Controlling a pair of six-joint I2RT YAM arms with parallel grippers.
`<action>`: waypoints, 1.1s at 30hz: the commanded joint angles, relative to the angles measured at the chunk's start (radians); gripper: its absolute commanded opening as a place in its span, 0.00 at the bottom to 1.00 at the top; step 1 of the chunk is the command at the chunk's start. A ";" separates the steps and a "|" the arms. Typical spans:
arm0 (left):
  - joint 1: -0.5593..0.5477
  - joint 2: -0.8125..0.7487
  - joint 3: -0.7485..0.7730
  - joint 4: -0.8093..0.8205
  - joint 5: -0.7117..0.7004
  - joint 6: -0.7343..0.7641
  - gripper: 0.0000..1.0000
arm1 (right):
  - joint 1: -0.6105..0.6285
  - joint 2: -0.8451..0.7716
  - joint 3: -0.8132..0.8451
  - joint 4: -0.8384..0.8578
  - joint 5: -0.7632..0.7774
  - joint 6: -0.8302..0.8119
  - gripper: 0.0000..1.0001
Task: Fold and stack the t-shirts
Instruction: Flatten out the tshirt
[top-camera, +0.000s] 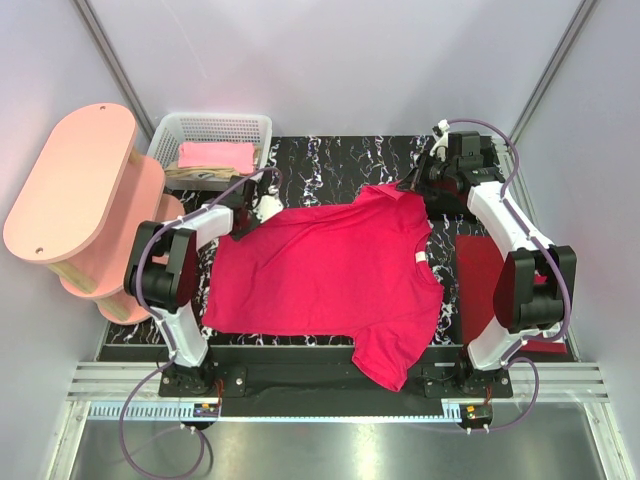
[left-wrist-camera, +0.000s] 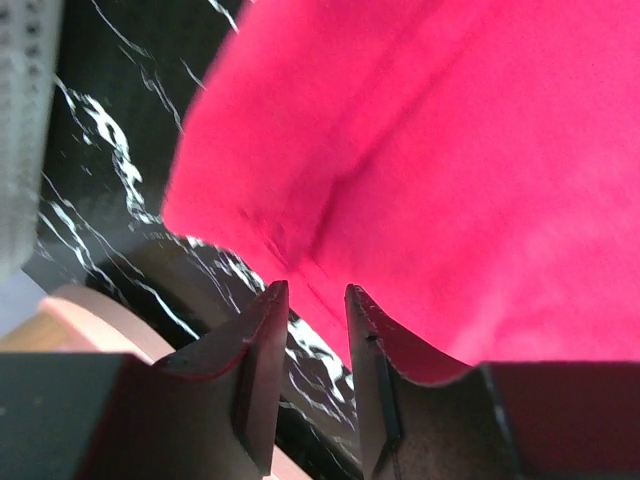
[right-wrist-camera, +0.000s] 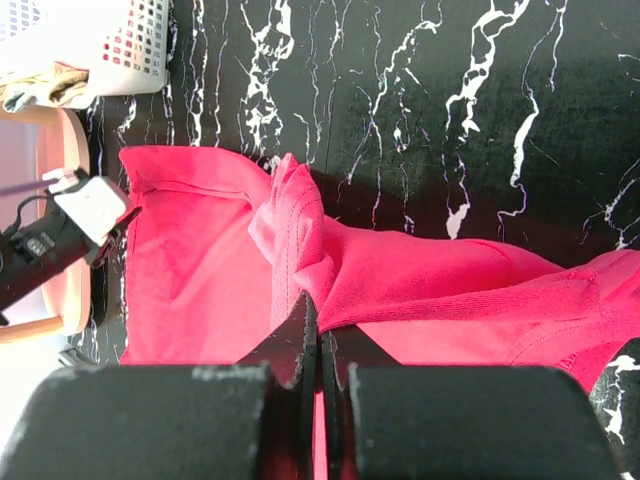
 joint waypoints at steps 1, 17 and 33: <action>0.004 0.037 0.097 0.033 0.002 -0.024 0.33 | 0.007 -0.007 0.017 0.044 -0.023 -0.006 0.00; 0.006 0.064 0.095 0.005 0.017 -0.014 0.30 | 0.010 0.002 0.022 0.044 -0.023 -0.012 0.00; 0.044 0.163 0.144 -0.002 -0.001 0.006 0.27 | 0.011 -0.001 0.026 0.043 -0.022 -0.012 0.00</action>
